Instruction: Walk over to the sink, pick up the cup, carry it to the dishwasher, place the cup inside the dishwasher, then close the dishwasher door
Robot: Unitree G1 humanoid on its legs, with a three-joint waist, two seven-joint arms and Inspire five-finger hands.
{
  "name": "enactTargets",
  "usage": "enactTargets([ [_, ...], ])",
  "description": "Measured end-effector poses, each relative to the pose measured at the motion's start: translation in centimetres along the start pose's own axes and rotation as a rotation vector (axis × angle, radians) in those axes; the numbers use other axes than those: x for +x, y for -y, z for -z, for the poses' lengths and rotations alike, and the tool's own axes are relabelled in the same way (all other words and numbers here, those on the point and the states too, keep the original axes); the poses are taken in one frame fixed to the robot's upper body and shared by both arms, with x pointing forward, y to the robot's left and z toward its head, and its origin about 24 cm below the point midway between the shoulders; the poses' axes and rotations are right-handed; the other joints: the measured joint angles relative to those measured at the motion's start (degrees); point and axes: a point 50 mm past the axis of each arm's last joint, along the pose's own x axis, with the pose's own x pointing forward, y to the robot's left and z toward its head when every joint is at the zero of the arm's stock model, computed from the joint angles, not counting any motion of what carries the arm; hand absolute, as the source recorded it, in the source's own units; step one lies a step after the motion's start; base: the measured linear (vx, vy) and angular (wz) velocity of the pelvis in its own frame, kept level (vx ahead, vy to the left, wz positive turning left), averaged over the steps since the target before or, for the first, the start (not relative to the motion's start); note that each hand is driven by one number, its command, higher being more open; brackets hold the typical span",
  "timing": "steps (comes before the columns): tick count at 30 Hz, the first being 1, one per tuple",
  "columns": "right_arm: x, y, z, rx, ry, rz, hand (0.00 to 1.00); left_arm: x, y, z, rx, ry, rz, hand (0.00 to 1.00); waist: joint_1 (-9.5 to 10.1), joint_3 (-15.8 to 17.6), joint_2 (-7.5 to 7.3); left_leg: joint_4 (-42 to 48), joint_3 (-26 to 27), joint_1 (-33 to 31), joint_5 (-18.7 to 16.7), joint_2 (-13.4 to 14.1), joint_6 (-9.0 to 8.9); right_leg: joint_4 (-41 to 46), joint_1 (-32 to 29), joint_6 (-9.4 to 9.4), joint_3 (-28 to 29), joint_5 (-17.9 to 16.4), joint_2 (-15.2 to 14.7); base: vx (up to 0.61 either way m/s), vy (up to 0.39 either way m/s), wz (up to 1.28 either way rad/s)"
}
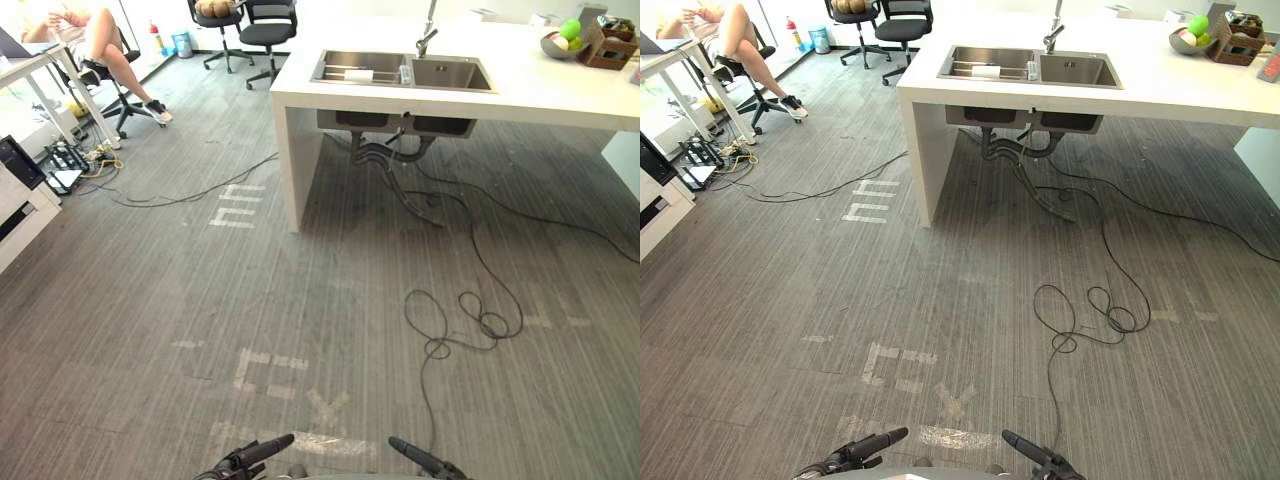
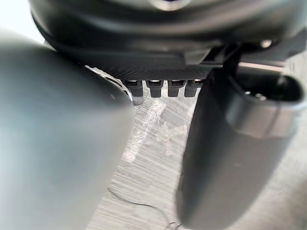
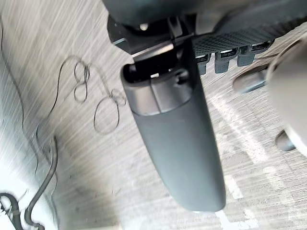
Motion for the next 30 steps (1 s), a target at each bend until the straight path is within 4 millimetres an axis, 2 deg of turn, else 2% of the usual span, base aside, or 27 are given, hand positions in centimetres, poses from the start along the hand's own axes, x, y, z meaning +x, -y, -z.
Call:
enactTargets([
  [3, 0.2, -1.7, -2.4, -0.029, 0.080, -0.059, 1.00, -0.1, 1.0, -1.4, -0.023, 0.060, 0.061, 1.00, 0.29, 0.5, 0.06, 0.0, -1.3, -0.7, 0.5, -0.2, 0.04, 0.0, -0.1, 0.18, -1.5, 0.0, -0.2, -0.03, -0.005, 0.27],
  [5, 0.2, -3.3, -4.7, -0.059, 0.157, -0.116, 1.00, -0.1, 2.8, -2.8, 0.007, 0.123, 0.146, 1.00, 0.85, 0.5, 0.21, 0.2, -2.1, -0.7, 0.8, -0.5, 0.02, 0.1, 0.0, 0.64, -2.2, -0.1, -0.5, -0.05, 0.019, 0.21],
  [8, -0.1, -5.1, -7.0, -0.097, 0.232, -0.175, 1.00, 0.1, 5.1, -3.7, 0.055, 0.170, 0.199, 1.00, 0.88, 0.6, 0.30, 0.1, -2.0, -0.7, 0.9, -0.6, 0.01, 0.2, 0.1, 0.97, -2.1, -0.1, -0.7, -0.05, 0.034, 0.01],
  [10, -0.2, -5.6, -7.4, -0.111, 0.246, -0.190, 1.00, 0.1, 5.8, -4.0, 0.115, 0.194, 0.179, 1.00, 0.83, 0.6, 0.36, 0.0, -1.7, -0.5, 0.9, -0.7, 0.01, 0.2, 0.1, 1.01, -1.9, 0.0, -0.7, -0.04, 0.026, -0.07],
  [18, 0.0, -4.9, -5.8, -0.270, 0.183, -0.154, 1.00, 0.0, 5.2, -5.1, 0.383, 0.279, -0.098, 1.00, 0.15, 1.1, 0.91, 0.0, -1.3, -0.4, 0.9, -0.6, 0.01, 0.5, 0.0, 0.77, -1.5, 0.1, -0.7, -0.01, 0.007, -0.03],
  [23, 0.0, -5.0, -5.3, -0.406, 0.163, -0.194, 1.00, -0.2, 4.9, -5.7, 0.527, 0.342, -0.212, 1.00, 0.14, 1.2, 0.86, 0.0, -1.2, -0.1, 0.9, -0.6, 0.02, 1.0, 0.0, 0.76, -1.2, 0.1, -0.8, -0.03, 0.010, -0.02],
  [30, -0.1, -5.4, -5.0, -0.453, 0.165, -0.244, 1.00, -0.4, 4.7, -5.5, 0.549, 0.372, -0.226, 1.00, 0.25, 2.1, 0.67, 0.0, -0.3, 1.1, 0.8, -0.5, 0.10, 1.9, 0.3, 0.77, 0.0, 0.1, -0.9, -0.03, 0.017, -0.08],
])
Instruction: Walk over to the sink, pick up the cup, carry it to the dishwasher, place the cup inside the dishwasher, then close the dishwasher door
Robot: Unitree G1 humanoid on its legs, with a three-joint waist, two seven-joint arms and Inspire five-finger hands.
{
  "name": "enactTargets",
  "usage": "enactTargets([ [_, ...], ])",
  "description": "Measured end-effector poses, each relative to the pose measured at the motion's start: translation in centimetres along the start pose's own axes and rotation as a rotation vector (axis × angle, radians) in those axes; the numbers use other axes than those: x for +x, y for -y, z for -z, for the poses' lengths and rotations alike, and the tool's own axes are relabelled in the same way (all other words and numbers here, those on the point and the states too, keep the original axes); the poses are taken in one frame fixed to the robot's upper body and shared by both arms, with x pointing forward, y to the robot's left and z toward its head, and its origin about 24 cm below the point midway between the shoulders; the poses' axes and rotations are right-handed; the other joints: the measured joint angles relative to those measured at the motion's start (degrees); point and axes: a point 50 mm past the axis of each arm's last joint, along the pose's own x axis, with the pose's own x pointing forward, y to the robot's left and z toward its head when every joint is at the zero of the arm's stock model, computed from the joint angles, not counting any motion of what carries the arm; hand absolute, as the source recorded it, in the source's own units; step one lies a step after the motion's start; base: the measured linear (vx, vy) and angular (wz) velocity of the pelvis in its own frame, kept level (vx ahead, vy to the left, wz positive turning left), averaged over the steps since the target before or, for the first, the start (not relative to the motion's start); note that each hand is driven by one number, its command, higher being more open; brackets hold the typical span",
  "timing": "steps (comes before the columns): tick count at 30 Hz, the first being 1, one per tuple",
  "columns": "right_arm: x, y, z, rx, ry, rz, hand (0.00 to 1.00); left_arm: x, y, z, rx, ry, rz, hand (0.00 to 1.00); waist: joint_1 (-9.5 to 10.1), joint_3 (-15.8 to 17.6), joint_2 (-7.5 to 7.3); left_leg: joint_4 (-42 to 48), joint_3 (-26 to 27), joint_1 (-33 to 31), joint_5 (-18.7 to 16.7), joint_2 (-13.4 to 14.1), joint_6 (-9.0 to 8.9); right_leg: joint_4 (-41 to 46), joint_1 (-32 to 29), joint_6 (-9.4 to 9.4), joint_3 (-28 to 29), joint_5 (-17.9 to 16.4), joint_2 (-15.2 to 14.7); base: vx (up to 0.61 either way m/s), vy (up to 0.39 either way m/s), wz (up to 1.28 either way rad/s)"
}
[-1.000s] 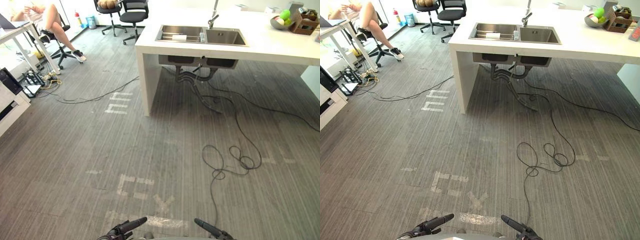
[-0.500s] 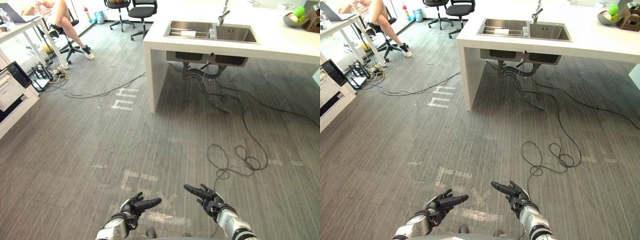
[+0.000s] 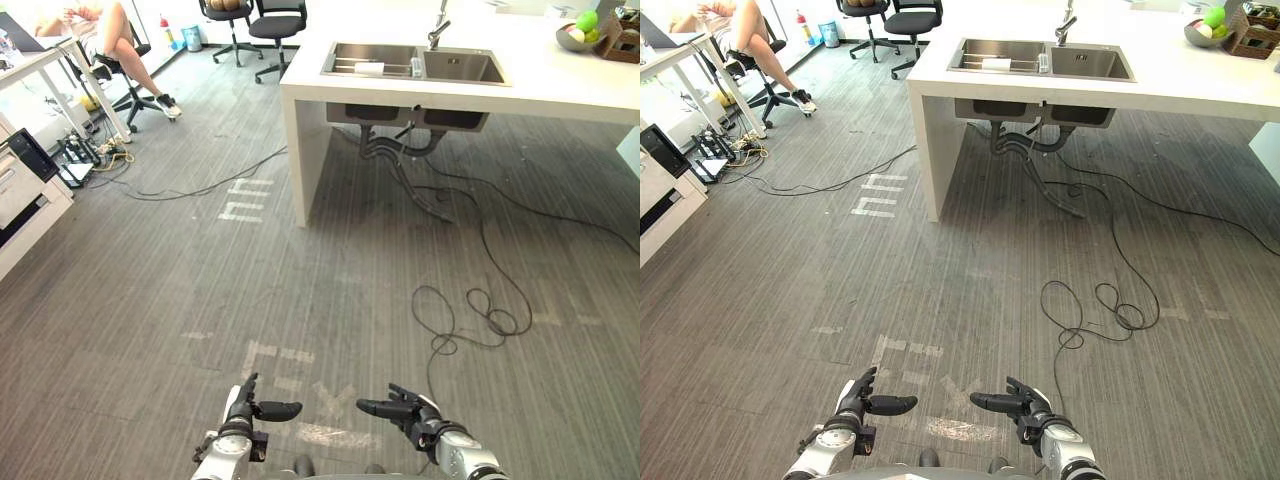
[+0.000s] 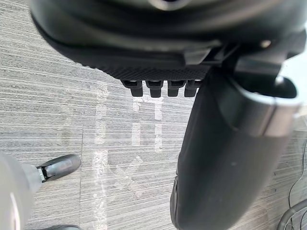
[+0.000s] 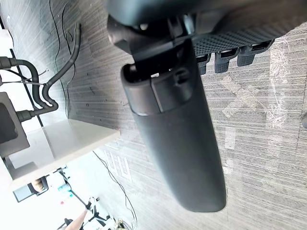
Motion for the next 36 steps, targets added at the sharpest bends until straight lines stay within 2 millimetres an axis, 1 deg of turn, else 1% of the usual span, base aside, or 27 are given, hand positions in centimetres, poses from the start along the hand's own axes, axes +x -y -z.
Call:
enactTargets([
  [3, 0.0, -0.3, 0.0, -0.022, 0.011, -0.018, 1.00, -0.2, -0.1, 0.7, 0.006, -0.020, -0.003, 1.00, 0.01, 0.5, 0.04, 0.0, 1.7, 0.9, -0.2, 0.1, 0.28, 0.7, 0.0, 0.01, 1.5, 0.0, 0.1, -0.05, 0.023, -0.26],
  [6, 0.0, -0.2, 0.6, -0.022, -0.012, -0.012, 1.00, -0.5, -0.1, 1.9, 0.005, -0.056, -0.003, 1.00, -0.02, 0.5, 0.02, 0.0, 2.6, 1.4, -0.4, 0.1, 0.58, 1.7, -0.4, 0.12, 2.4, -0.1, -0.1, -0.04, 0.027, -0.16],
  [8, -0.3, 0.2, 2.0, 0.021, -0.057, 0.013, 1.00, -0.7, -0.1, 3.2, -0.011, -0.107, -0.001, 1.00, -0.03, 0.6, -0.09, 0.0, 2.5, 1.8, -0.5, -0.2, 0.71, 2.9, -0.4, 0.55, 2.4, -0.6, -0.5, -0.04, 0.042, 0.01],
  [10, -0.6, 0.4, 3.0, 0.066, -0.084, 0.027, 1.00, -0.8, -0.3, 3.6, -0.056, -0.127, -0.009, 1.00, 0.00, 0.8, -0.25, 0.0, 2.5, 1.7, -0.5, -0.4, 0.79, 3.8, -0.8, 0.68, 2.2, -0.9, -0.9, -0.04, 0.050, 0.02],
  [11, -0.6, 0.6, 3.0, 0.089, -0.078, 0.037, 1.00, -0.8, -0.5, 3.8, -0.090, -0.133, -0.016, 1.00, 0.17, 1.5, -0.44, 0.0, 2.6, 1.3, -0.6, -0.6, 1.10, 5.8, -2.2, 1.12, 2.4, -1.6, -1.3, -0.07, 0.066, 0.02],
  [13, -0.5, 0.6, 2.7, 0.118, -0.058, 0.043, 1.00, -0.8, -0.6, 3.8, -0.106, -0.134, -0.019, 1.00, 0.09, 2.0, -0.79, 0.1, 2.6, 0.4, -0.3, -1.0, 1.80, 8.0, -4.0, 1.61, 2.4, -2.5, -1.9, -0.07, 0.063, 0.03],
  [14, -0.4, 0.6, 2.3, 0.119, -0.036, 0.048, 1.00, -0.6, -0.9, 3.5, -0.129, -0.122, -0.021, 1.00, 0.12, 2.8, -1.59, 0.5, 2.6, -0.9, -0.4, -1.4, 2.09, 10.0, -5.9, 1.77, 2.3, -3.4, -2.7, -0.07, 0.065, 0.11],
  [16, -0.2, 0.4, 1.8, 0.117, -0.016, 0.045, 1.00, -0.4, -1.1, 3.0, -0.134, -0.107, -0.022, 1.00, 0.20, 3.6, -2.29, 1.8, 2.7, -2.8, -0.8, -1.7, 2.85, 11.5, -8.0, 1.88, 1.5, -3.8, -3.6, -0.05, 0.063, 0.12],
  [17, -0.1, 0.3, 1.4, 0.124, -0.006, 0.047, 1.00, -0.3, -1.4, 2.7, -0.153, -0.097, -0.026, 1.00, 0.61, 4.2, -2.90, 2.8, 2.8, -4.4, -1.1, -1.7, 3.39, 12.3, -9.4, 2.18, 0.4, -4.0, -4.3, -0.02, 0.054, 0.04],
  [18, 0.0, 0.2, 1.3, 0.125, -0.004, 0.050, 1.00, -0.2, -1.5, 2.6, -0.171, -0.095, -0.028, 1.00, 0.75, 4.5, -3.17, 3.0, 2.9, -4.8, -1.2, -1.7, 3.58, 12.5, -9.8, 2.30, -0.3, -4.1, -4.8, 0.02, 0.051, -0.03],
  [20, 0.0, 0.1, 1.4, 0.176, 0.003, 0.072, 1.00, -0.2, -2.0, 2.4, -0.207, -0.087, -0.038, 1.00, 1.34, 5.1, -3.80, 3.5, 3.1, -4.7, -1.9, -2.0, 4.28, 13.1, -9.5, 2.47, -2.4, -4.2, -5.9, 0.06, 0.042, -0.05],
  [22, 0.0, 0.2, 1.3, 0.214, 0.018, 0.084, 1.00, -0.2, -2.0, 2.5, -0.208, -0.081, -0.036, 1.00, 1.13, 5.1, -3.68, 3.1, 3.1, -3.6, -2.4, -2.3, 4.24, 12.0, -8.2, 2.45, -2.6, -4.2, -5.9, 0.11, 0.025, -0.03],
  [23, 0.0, 0.3, 1.2, 0.225, 0.029, 0.087, 1.00, -0.3, -2.1, 2.5, -0.209, -0.071, -0.037, 1.00, 1.15, 5.1, -3.66, 2.9, 3.3, -2.8, -2.5, -2.3, 3.73, 10.5, -7.2, 2.41, -2.5, -4.0, -5.7, 0.14, 0.027, -0.08],
  [24, 0.0, 0.3, 1.1, 0.225, 0.036, 0.086, 1.00, -0.3, -2.1, 2.4, -0.209, -0.067, -0.038, 1.00, 1.20, 5.1, -3.70, 2.9, 3.4, -2.4, -2.6, -2.3, 3.73, 10.1, -6.8, 2.42, -2.4, -3.7, -5.6, 0.18, 0.029, -0.13],
  [25, 0.0, 0.3, 0.6, 0.225, 0.060, 0.084, 1.00, -0.3, -2.1, 2.0, -0.207, -0.049, -0.035, 1.00, 1.25, 5.2, -3.70, 2.9, 3.5, -1.9, -3.2, -2.2, 3.98, 11.8, -6.9, 3.28, -2.1, -3.5, -5.9, 0.19, 0.016, -0.16],
  [26, 0.0, 0.4, 0.0, 0.227, 0.084, 0.084, 1.00, -0.2, -2.0, 1.5, -0.219, -0.030, -0.031, 1.00, 1.08, 5.7, -3.20, 3.3, 3.5, -1.4, -4.0, -1.8, 4.39, 19.3, -10.0, 5.14, -1.8, -4.8, -6.6, 0.18, 0.018, -0.04],
  [27, -0.1, 0.5, -0.5, 0.234, 0.103, 0.085, 1.00, -0.1, -1.9, 0.8, -0.226, -0.008, -0.025, 1.00, 0.50, 6.4, -2.57, 4.5, 2.9, -0.7, -5.2, -0.9, 4.95, 25.7, -13.4, 5.68, -1.8, -6.7, -6.9, 0.17, 0.007, 0.09],
  [28, -0.1, 0.4, -0.5, 0.230, 0.108, 0.077, 1.00, 0.0, -2.2, -0.1, -0.235, 0.025, -0.031, 1.00, 0.11, 7.0, -2.38, 6.9, 2.6, 0.5, -7.1, 0.7, 4.75, 25.5, -14.6, 5.28, -1.2, -8.0, -6.0, 0.18, -0.001, 0.16],
  [29, -0.2, 0.3, -0.4, 0.232, 0.111, 0.073, 1.00, 0.0, -2.5, -0.5, -0.238, 0.040, -0.035, 1.00, 0.17, 7.1, -2.32, 8.4, 2.5, 1.6, -8.7, 1.6, 4.38, 25.0, -15.8, 5.29, -0.9, -7.9, -5.6, 0.21, -0.019, 0.09],
  [30, -0.3, 0.2, -0.5, 0.229, 0.121, 0.068, 1.00, 0.1, -2.8, -0.8, -0.242, 0.052, -0.040, 1.00, 0.09, 7.1, -2.28, 9.9, 2.5, 2.6, -9.7, 2.2, 3.48, 23.1, -16.9, 5.38, -0.8, -7.4, -5.2, 0.31, -0.044, 0.12],
  [32, -0.7, 0.2, -0.4, 0.232, 0.131, 0.064, 1.00, 0.2, -3.3, -1.9, -0.241, 0.083, -0.043, 1.00, -0.16, 7.1, -3.94, 13.9, 1.2, 4.2, -13.4, 2.2, 1.84, 15.9, -18.7, 5.75, -0.8, -3.8, -5.6, 0.35, -0.090, 0.32],
  [33, -0.7, 0.3, -0.2, 0.236, 0.125, 0.065, 1.00, 0.2, -3.3, -2.1, -0.239, 0.087, -0.041, 1.00, -0.14, 7.1, -4.31, 14.8, 0.7, 4.4, -14.4, 2.0, 1.44, 14.8, -19.1, 5.58, -0.8, -3.3, -5.9, 0.33, -0.155, 0.40],
  [34, -0.7, 0.4, -0.1, 0.240, 0.113, 0.064, 1.00, 0.2, -3.3, -2.1, -0.238, 0.079, -0.037, 1.00, -0.15, 6.8, -4.83, 16.6, -0.2, 4.7, -16.6, 1.9, 0.59, 13.3, -19.7, 5.15, -0.3, -2.6, -6.2, 0.28, -0.163, 0.33],
  [35, -0.7, 0.5, 0.0, 0.246, 0.108, 0.065, 1.00, 0.2, -3.2, -2.0, -0.238, 0.073, -0.034, 1.00, -0.15, 6.8, -4.91, 17.7, -0.8, 4.8, -17.9, 1.9, 0.20, 13.0, -19.9, 4.84, 0.2, -2.3, -6.1, 0.37, -0.245, 0.37],
  [36, -0.8, 0.7, 0.2, 0.263, 0.100, 0.065, 1.00, 0.2, -3.0, -1.6, -0.239, 0.052, -0.029, 1.00, -0.12, 6.5, -4.95, 19.9, -1.6, 4.7, -21.3, 1.9, 0.00, 14.3, -20.5, 3.48, 1.4, -1.8, -6.1, 0.39, -0.278, 0.28],
])
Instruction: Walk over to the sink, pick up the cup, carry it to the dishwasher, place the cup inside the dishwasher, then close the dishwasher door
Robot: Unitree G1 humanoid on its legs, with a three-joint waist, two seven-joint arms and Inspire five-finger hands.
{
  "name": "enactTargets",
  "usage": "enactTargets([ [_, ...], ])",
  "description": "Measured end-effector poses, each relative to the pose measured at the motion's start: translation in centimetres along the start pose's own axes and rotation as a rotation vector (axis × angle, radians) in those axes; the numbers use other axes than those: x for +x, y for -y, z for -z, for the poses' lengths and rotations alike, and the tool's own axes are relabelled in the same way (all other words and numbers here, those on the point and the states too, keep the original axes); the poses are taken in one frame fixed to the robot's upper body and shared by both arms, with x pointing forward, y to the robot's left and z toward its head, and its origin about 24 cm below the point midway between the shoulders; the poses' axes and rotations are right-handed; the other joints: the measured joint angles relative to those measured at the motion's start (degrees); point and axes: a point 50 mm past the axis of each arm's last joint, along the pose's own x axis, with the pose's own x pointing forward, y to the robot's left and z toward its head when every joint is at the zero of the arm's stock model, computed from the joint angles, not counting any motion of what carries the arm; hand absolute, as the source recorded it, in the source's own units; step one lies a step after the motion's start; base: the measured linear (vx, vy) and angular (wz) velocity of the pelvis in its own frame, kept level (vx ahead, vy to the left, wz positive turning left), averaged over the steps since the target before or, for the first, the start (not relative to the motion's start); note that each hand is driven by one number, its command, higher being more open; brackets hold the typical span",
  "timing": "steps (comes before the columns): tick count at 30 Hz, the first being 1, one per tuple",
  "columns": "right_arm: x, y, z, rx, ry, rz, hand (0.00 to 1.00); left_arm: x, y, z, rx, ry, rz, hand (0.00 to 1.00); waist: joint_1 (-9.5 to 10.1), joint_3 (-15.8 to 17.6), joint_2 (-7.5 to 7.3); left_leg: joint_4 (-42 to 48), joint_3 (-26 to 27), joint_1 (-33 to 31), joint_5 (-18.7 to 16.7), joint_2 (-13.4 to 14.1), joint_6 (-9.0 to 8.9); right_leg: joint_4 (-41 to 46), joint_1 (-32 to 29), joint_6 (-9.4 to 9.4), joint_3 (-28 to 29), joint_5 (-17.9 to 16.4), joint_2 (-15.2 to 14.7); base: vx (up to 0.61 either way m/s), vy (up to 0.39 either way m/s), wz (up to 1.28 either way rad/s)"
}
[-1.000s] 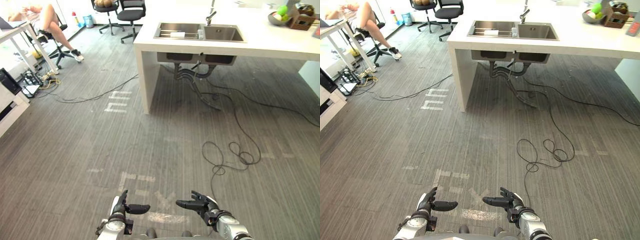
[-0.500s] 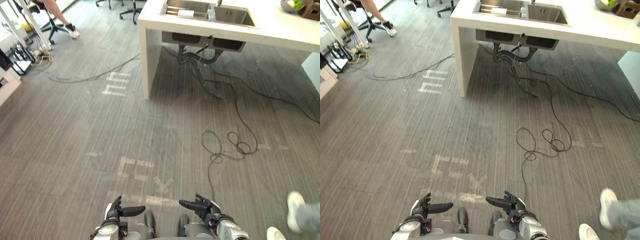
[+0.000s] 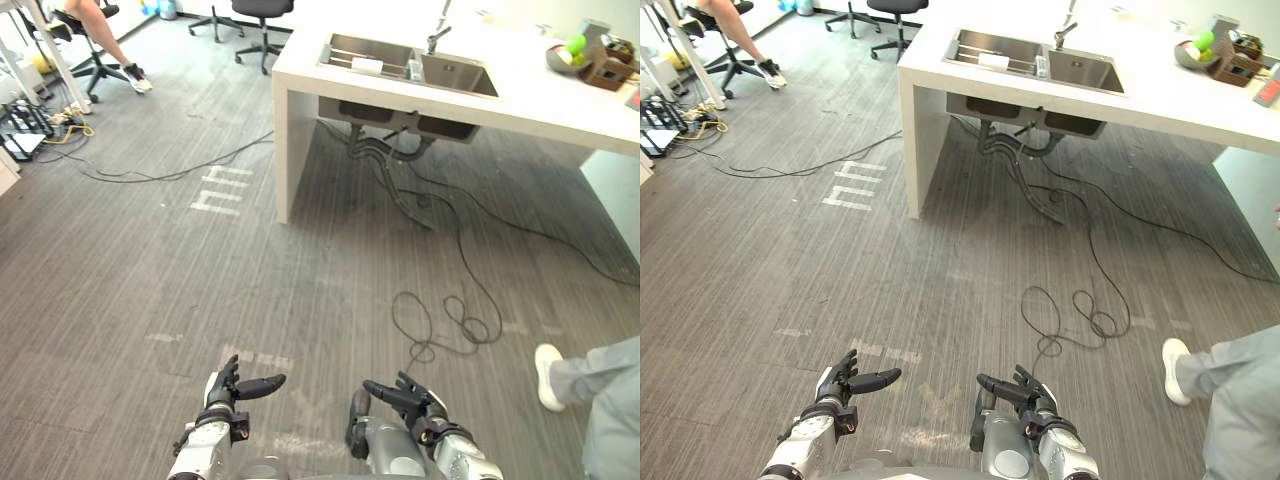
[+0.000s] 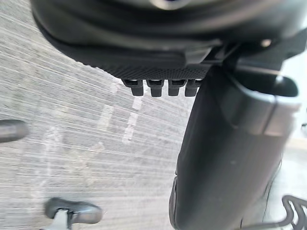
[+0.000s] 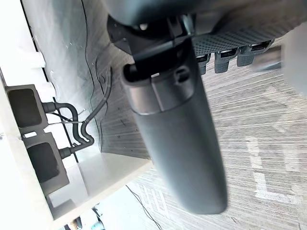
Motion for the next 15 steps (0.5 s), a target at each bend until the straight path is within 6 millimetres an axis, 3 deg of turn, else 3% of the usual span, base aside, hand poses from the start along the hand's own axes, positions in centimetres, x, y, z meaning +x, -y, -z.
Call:
enactTargets([
  [1, 0.0, 0.4, -0.4, 0.017, 0.011, 0.004, 1.00, -0.2, 0.2, 0.8, -0.009, -0.031, 0.000, 1.00, -0.10, -0.6, 1.04, 1.9, -0.3, -0.5, -2.4, 0.8, -0.65, 5.3, -2.6, -4.45, 0.1, 1.7, 0.0, 0.52, -0.351, 0.25],
  [3, -0.4, 1.9, -0.5, 0.044, 0.004, 0.033, 1.00, -0.6, 0.7, 3.2, -0.027, -0.121, 0.000, 1.00, -0.66, -3.8, 3.30, 2.5, -0.7, -0.1, -5.4, 3.7, -2.20, 13.5, -5.7, -8.53, -2.4, -0.5, 0.7, 0.58, -0.309, 0.25],
  [4, -0.5, 2.3, -0.4, 0.051, -0.003, 0.041, 1.00, -0.7, 0.9, 3.6, -0.028, -0.137, 0.001, 1.00, -0.95, -4.2, 4.52, 8.2, -0.3, -1.5, -6.0, 4.9, -3.21, 15.3, -5.9, -9.42, -3.5, -3.1, 1.3, 0.62, -0.248, 0.34],
  [5, -0.5, 3.1, -0.4, 0.055, -0.020, 0.068, 1.00, -0.8, 1.5, 4.1, -0.039, -0.154, 0.016, 1.00, -1.38, -4.4, 5.57, 22.4, 2.1, -7.2, -3.8, 8.8, -3.02, 17.6, -5.6, -10.21, -4.7, -6.9, 2.1, 0.51, -0.190, 0.27],
  [6, -0.6, 3.3, -0.1, 0.058, -0.032, 0.078, 1.00, -0.9, 1.9, 4.4, -0.046, -0.165, 0.023, 1.00, -1.38, -4.5, 6.05, 28.1, 2.8, -9.5, -0.8, 10.9, -2.79, 17.7, -4.3, -10.31, -5.2, -8.1, 2.9, 0.65, -0.258, 0.17],
  [7, -0.7, 3.5, 0.6, 0.062, -0.059, 0.083, 1.00, -1.1, 2.3, 4.8, -0.073, -0.177, 0.029, 1.00, -1.35, -4.1, 6.67, 38.5, 2.4, -13.0, 6.4, 14.5, -1.66, 16.5, -0.3, -12.02, -5.6, -10.4, 4.8, 0.66, -0.234, 0.00],
  [8, -0.9, 3.6, 1.3, 0.071, -0.081, 0.092, 1.00, -0.9, 2.2, 4.0, -0.107, -0.143, 0.024, 1.00, -1.21, -3.9, 6.84, 45.4, 1.3, -15.8, 5.1, 15.6, -1.92, 15.3, 3.6, -12.58, -5.6, -12.0, 6.4, 0.65, -0.214, -0.07],
  [9, -0.9, 3.7, 1.6, 0.075, -0.095, 0.096, 1.00, -0.8, 2.1, 3.7, -0.129, -0.132, 0.023, 1.00, -1.02, -3.8, 6.80, 47.2, 1.0, -17.2, 4.3, 15.2, -2.06, 14.2, 5.8, -12.68, -5.5, -12.5, 6.9, 0.63, -0.165, -0.23],
  [11, -1.0, 4.0, 1.9, 0.080, -0.109, 0.109, 1.00, -0.7, 2.8, 2.3, -0.165, -0.069, 0.054, 1.00, -0.19, -3.5, 5.95, 42.4, 1.5, -22.8, 2.2, 9.7, -2.09, 7.3, 13.3, -12.34, -3.7, -12.5, 7.3, 0.64, -0.121, -0.36],
  [12, -1.0, 4.0, 1.7, 0.079, -0.104, 0.108, 1.00, -0.7, 3.1, 1.9, -0.173, -0.046, 0.063, 1.00, 0.02, -3.4, 5.90, 39.1, 2.1, -24.2, 2.0, 8.4, -2.08, 5.8, 14.6, -12.03, -3.0, -12.3, 7.1, 0.55, -0.072, -0.45],
  [13, -0.8, 3.9, 1.3, 0.079, -0.094, 0.104, 1.00, -0.8, 3.5, 1.4, -0.174, -0.012, 0.072, 1.00, 0.30, -3.0, 5.35, 32.0, 3.4, -25.9, 2.0, 6.5, -2.05, 3.9, 16.3, -11.74, -1.9, -12.1, 6.8, 0.65, -0.042, -0.61],
  [14, -0.5, 3.6, 0.5, 0.084, -0.073, 0.101, 1.00, -0.8, 4.0, 0.7, -0.147, 0.039, 0.078, 1.00, 0.95, -2.9, 5.43, 16.1, 4.3, -27.7, 4.5, 3.1, -1.75, 2.4, 18.3, -11.40, -0.5, -12.1, 6.0, 0.43, -0.016, -0.62],
  [15, -0.4, 3.5, 0.2, 0.086, -0.066, 0.098, 1.00, -0.8, 4.1, 0.5, -0.139, 0.055, 0.077, 1.00, 1.14, -2.8, 5.50, 9.1, 4.2, -28.0, 7.3, 2.0, -1.73, 2.0, 19.1, -10.88, -0.1, -12.1, 5.8, 0.52, 0.005, -0.57],
])
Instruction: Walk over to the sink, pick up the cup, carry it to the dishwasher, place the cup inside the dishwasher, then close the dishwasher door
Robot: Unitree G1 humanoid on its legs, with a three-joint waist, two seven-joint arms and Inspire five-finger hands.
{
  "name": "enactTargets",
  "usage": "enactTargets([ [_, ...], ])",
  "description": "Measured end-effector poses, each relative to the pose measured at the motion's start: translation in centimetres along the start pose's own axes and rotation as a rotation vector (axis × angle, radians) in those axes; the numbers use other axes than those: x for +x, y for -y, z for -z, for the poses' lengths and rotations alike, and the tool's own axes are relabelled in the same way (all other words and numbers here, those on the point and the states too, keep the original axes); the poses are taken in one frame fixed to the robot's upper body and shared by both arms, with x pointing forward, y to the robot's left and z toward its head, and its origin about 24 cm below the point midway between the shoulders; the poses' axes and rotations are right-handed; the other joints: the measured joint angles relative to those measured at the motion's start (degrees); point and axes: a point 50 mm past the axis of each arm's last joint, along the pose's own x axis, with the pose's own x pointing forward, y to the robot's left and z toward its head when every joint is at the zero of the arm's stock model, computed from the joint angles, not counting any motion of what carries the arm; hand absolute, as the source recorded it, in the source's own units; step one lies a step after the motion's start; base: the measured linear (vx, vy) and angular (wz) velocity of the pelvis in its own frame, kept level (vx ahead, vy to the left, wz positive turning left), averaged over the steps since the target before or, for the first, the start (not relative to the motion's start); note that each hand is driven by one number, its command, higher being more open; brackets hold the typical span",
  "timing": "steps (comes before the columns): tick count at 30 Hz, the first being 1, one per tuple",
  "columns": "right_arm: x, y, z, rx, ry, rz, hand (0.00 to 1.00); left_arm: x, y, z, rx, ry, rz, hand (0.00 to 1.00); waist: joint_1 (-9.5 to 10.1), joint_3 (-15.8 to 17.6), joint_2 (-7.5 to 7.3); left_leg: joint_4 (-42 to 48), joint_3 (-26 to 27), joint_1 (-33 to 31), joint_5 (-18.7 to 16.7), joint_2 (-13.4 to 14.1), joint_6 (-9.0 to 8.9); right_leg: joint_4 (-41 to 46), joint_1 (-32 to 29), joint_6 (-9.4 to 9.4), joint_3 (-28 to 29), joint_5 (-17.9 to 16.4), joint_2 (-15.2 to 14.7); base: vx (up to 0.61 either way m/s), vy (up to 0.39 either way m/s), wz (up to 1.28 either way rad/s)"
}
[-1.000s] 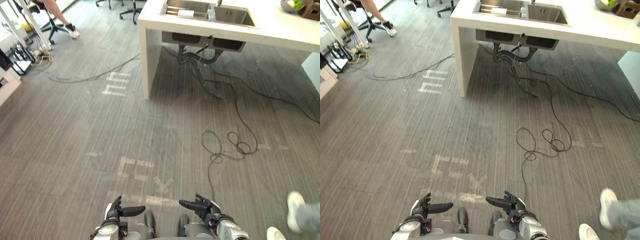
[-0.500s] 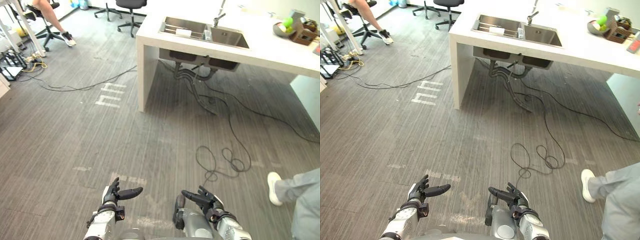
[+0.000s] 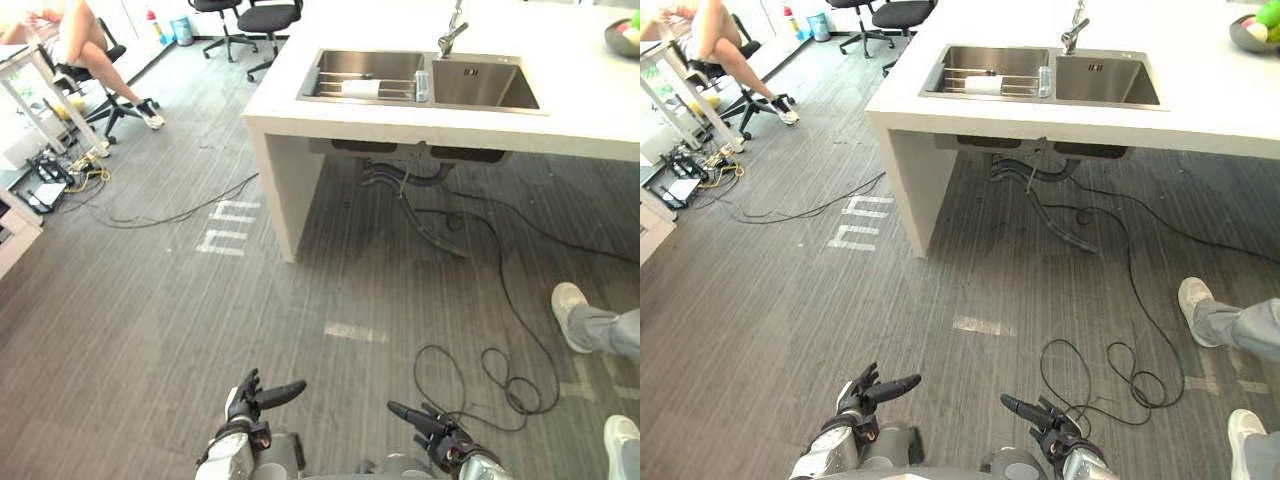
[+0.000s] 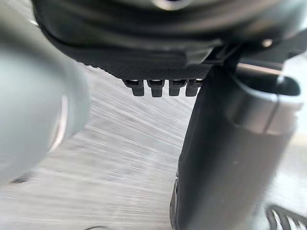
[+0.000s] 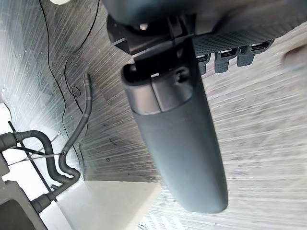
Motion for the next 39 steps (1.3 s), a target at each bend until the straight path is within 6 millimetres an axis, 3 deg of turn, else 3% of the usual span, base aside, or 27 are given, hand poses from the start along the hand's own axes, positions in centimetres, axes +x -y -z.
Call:
enactTargets([
  [1, 0.0, 0.0, -0.2, 0.002, 0.007, 0.002, 1.00, -0.1, 0.1, -0.3, -0.004, 0.025, -0.006, 1.00, 0.36, 0.1, 0.31, -10.9, -0.2, 0.1, 6.1, -1.2, -0.43, -1.2, 2.0, 0.97, 0.4, 0.0, 0.4, 0.52, 0.073, -0.41],
  [2, -0.1, 0.1, 0.2, 0.025, 0.001, 0.009, 1.00, -0.3, 0.3, -0.8, -0.001, 0.082, -0.013, 1.00, 1.26, 0.1, 2.25, -19.8, -0.3, -0.4, 12.9, -0.3, -0.93, -3.8, 6.3, 2.73, 1.2, -0.4, 2.8, 0.63, 0.108, -0.40],
  [3, -0.2, 0.5, 0.8, 0.040, -0.011, 0.019, 1.00, -0.5, 0.4, -1.1, 0.000, 0.113, -0.014, 1.00, 1.93, 0.0, 3.55, -19.5, -0.1, -1.3, 15.3, 1.0, 0.43, -4.8, 9.4, 4.49, 1.8, -1.5, 4.8, 0.66, 0.166, -0.35],
  [4, -0.2, 0.5, 1.2, 0.055, -0.023, 0.024, 1.00, -0.5, 0.2, -1.5, 0.000, 0.137, -0.019, 1.00, 2.56, 0.0, 3.76, -17.3, -0.6, -1.2, 20.5, 1.5, 3.30, -5.2, 11.2, 5.92, 2.3, -2.5, 5.2, 0.44, 0.138, -0.17],
  [5, -0.2, 0.5, 1.3, 0.069, -0.030, 0.028, 1.00, -0.4, 0.0, -2.2, 0.005, 0.166, -0.024, 1.00, 2.77, 0.1, 2.89, -15.4, -0.7, -1.2, 23.2, 1.0, 7.19, -5.4, 12.8, 6.24, 2.3, -2.7, 4.3, 0.62, 0.224, 0.09],
  [8, -0.3, 1.6, 0.7, 0.115, -0.034, 0.054, 1.00, -0.2, 0.9, -4.9, -0.020, 0.276, -0.009, 1.00, 2.81, 0.3, 1.61, -16.4, -0.9, -0.7, 20.7, -3.9, 8.10, 0.6, 9.7, 5.78, 4.4, -1.4, -0.3, 0.49, 0.203, 0.26],
  [10, -0.5, 2.3, 1.6, 0.219, -0.093, 0.084, 1.00, -0.5, 0.7, -5.8, -0.051, 0.332, -0.037, 1.00, 3.87, 0.3, 0.65, -16.5, 0.2, 2.0, 17.9, -6.4, 8.35, 9.3, 7.6, 7.95, 5.9, -0.6, -3.5, 0.43, 0.115, 0.05],
  [11, -0.7, 2.6, 2.7, 0.299, -0.137, 0.103, 1.00, -0.7, 0.4, -6.2, -0.062, 0.366, -0.057, 1.00, 3.99, 0.0, 0.18, -16.5, 0.3, 3.9, 16.0, -7.7, 8.62, 16.4, 5.5, 13.92, 6.1, 1.9, -5.4, 0.44, 0.076, 0.07],
  [12, -1.0, 2.7, 4.1, 0.381, -0.162, 0.119, 1.00, -1.1, 0.2, -6.9, -0.062, 0.410, -0.073, 1.00, 3.98, -0.7, -0.27, -16.7, 0.1, 5.3, 14.2, -8.7, 8.90, 24.4, 2.0, 21.32, 6.6, 6.4, -7.1, 0.45, 0.073, 0.09],
  [13, -1.1, 2.9, 4.0, 0.404, -0.142, 0.125, 1.00, -1.2, 0.2, -7.2, -0.065, 0.429, -0.078, 1.00, 3.99, -0.9, -0.29, -16.8, 0.0, 5.7, 13.7, -8.9, 8.80, 26.9, 0.6, 21.73, 6.9, 8.0, -7.3, 0.51, 0.073, 0.09],
  [14, -1.2, 3.3, 3.9, 0.487, -0.106, 0.130, 1.00, -2.0, 0.4, -9.1, -0.062, 0.523, -0.084, 1.00, 3.88, -1.6, -1.15, -17.7, -0.5, 7.8, 12.3, -9.7, 8.58, 37.9, -5.2, 21.29, 5.9, 9.3, -9.6, 0.42, 0.055, 0.04],
  [15, -1.2, 3.4, 3.8, 0.508, -0.092, 0.131, 1.00, -2.2, 0.5, -9.8, -0.066, 0.553, -0.085, 1.00, 3.83, -1.6, -1.26, -18.1, -0.7, 9.1, 12.0, -9.9, 8.44, 40.5, -6.6, 20.86, 4.1, 8.5, -10.8, 0.49, 0.051, 0.06],
  [16, -1.3, 3.7, 3.9, 0.555, -0.065, 0.143, 1.00, -2.9, 0.8, -11.1, -0.089, 0.613, -0.090, 1.00, 3.69, -1.7, -1.21, -19.2, -1.5, 12.2, 11.3, -9.9, 8.08, 43.1, -8.2, 18.01, -0.4, 4.9, -13.4, 0.32, 0.013, 0.05],
  [18, -1.6, 4.3, 4.0, 0.577, -0.040, 0.165, 1.00, -3.9, 1.2, -12.8, -0.132, 0.699, -0.094, 1.00, 3.56, -2.1, -1.19, -20.0, -3.1, 15.2, 10.4, -9.2, 7.69, 41.2, -10.4, 12.60, -5.8, -0.5, -15.5, 0.35, -0.057, 0.09],
  [19, -1.7, 4.5, 3.9, 0.580, -0.024, 0.170, 1.00, -4.7, 1.3, -14.3, -0.167, 0.780, -0.103, 1.00, 3.53, -2.4, -0.94, -20.1, -4.3, 16.7, 9.8, -7.8, 6.80, 35.6, -12.5, 10.06, -8.9, -2.8, -15.5, 0.36, -0.157, 0.13],
  [20, -1.7, 4.6, 3.7, 0.599, -0.007, 0.174, 1.00, -5.4, 1.3, -15.9, -0.194, 0.863, -0.113, 1.00, 3.54, -2.3, -0.41, -19.4, -5.0, 17.6, 9.1, -5.7, 5.72, 27.1, -14.6, 8.76, -10.5, -3.6, -14.2, 0.28, -0.176, 0.13],
  [22, -1.7, 4.4, 3.8, 0.637, 0.017, 0.169, 1.00, -6.3, 0.8, -17.9, -0.204, 0.975, -0.144, 1.00, 3.15, -2.3, -0.34, -17.6, -6.5, 18.8, 7.2, -2.7, 3.57, 16.1, -17.1, 8.88, -10.2, -2.0, -12.9, 0.29, -0.277, 0.30],
  [24, -1.8, 4.4, 4.1, 0.645, 0.022, 0.161, 1.00, -7.0, -0.1, -19.1, -0.219, 1.047, -0.176, 1.00, 2.68, -2.3, -0.45, -15.3, -7.9, 20.7, 4.6, -0.1, 1.05, 8.2, -17.8, 9.26, -8.7, 4.2, -12.7, 0.31, -0.353, 0.40],
  [25, -2.0, 4.3, 5.2, 0.629, -0.005, 0.159, 1.00, -7.6, -0.9, -19.6, -0.226, 1.091, -0.196, 1.00, 2.68, -3.1, -1.82, -13.3, -8.8, 21.5, 1.9, 0.2, -0.78, 4.5, -17.9, 8.60, -6.9, 14.0, -13.4, 0.33, -0.434, 0.49],
  [26, -2.5, 4.4, 6.7, 0.635, -0.020, 0.170, 1.00, -8.2, -1.6, -20.0, -0.235, 1.133, -0.210, 1.00, 2.61, -4.5, -3.77, -11.2, -9.6, 21.8, -1.0, 0.1, -2.30, 4.8, -16.9, 10.63, -5.9, 17.2, -14.3, 0.35, -0.474, 0.42],
  [27, -2.7, 4.6, 7.0, 0.629, -0.027, 0.177, 1.00, -8.5, -1.6, -19.9, -0.257, 1.141, -0.210, 1.00, 2.78, -5.1, -3.02, -10.4, -9.8, 21.8, -1.7, 1.2, -3.10, 4.5, -16.3, 10.56, -6.0, 14.9, -13.4, 0.32, -0.487, 0.28],
  [28, -3.0, 5.4, 6.9, 0.621, -0.013, 0.195, 1.00, -9.2, -1.5, -19.8, -0.320, 1.158, -0.198, 1.00, 2.94, -5.4, -0.50, -9.4, -10.3, 21.1, -2.4, 4.1, -4.06, 4.3, -16.1, 9.70, -7.1, 13.9, -11.0, 0.28, -0.395, 0.08],
  [29, -3.3, 6.0, 7.0, 0.624, -0.005, 0.211, 1.00, -9.8, -1.0, -20.2, -0.346, 1.190, -0.161, 1.00, 2.95, -5.7, 1.07, -10.0, -10.8, 20.9, -2.4, 5.6, -4.09, 4.3, -16.1, 9.01, -8.1, 12.7, -9.6, 0.28, -0.381, 0.08],
  [32, -3.8, 6.0, 8.4, 0.615, -0.037, 0.225, 1.00, -11.2, 0.8, -21.9, -0.344, 1.271, -0.016, 1.00, 2.89, -6.6, 1.96, -13.5, -10.8, 22.4, -0.8, 7.5, -4.45, 4.0, -16.1, 7.97, -8.8, 11.3, -7.4, 0.17, -0.199, -0.01],
  [36, -4.4, 5.5, 10.4, 0.606, -0.079, 0.235, 1.00, -11.2, 2.3, -22.8, -0.307, 1.257, 0.063, 1.00, 1.90, -7.3, 1.85, -15.5, -9.7, 23.2, 0.3, 7.4, -4.95, 3.3, -16.3, 8.24, -8.7, 11.5, -6.8, 0.08, -0.045, -0.05],
  [37, -5.9, 4.2, 14.3, 0.639, -0.154, 0.203, 1.00, -10.5, 1.5, -22.1, -0.380, 1.182, 0.025, 1.00, 1.50, -10.2, -3.11, -17.7, -6.3, 21.5, 1.9, 4.2, -4.21, -19.0, -10.3, 8.80, -7.3, 26.4, -5.5, 0.02, 0.009, -0.06],
  [39, -5.9, 4.2, 14.2, 0.639, -0.154, 0.203, 1.00, -10.5, 1.5, -22.1, -0.380, 1.182, 0.026, 1.00, 1.49, -10.1, -3.10, -17.7, -6.3, 21.5, 1.9, 4.2, -4.20, -19.0, -10.3, 8.80, -7.3, 26.4, -5.5, 0.00, 0.000, 0.00],
])
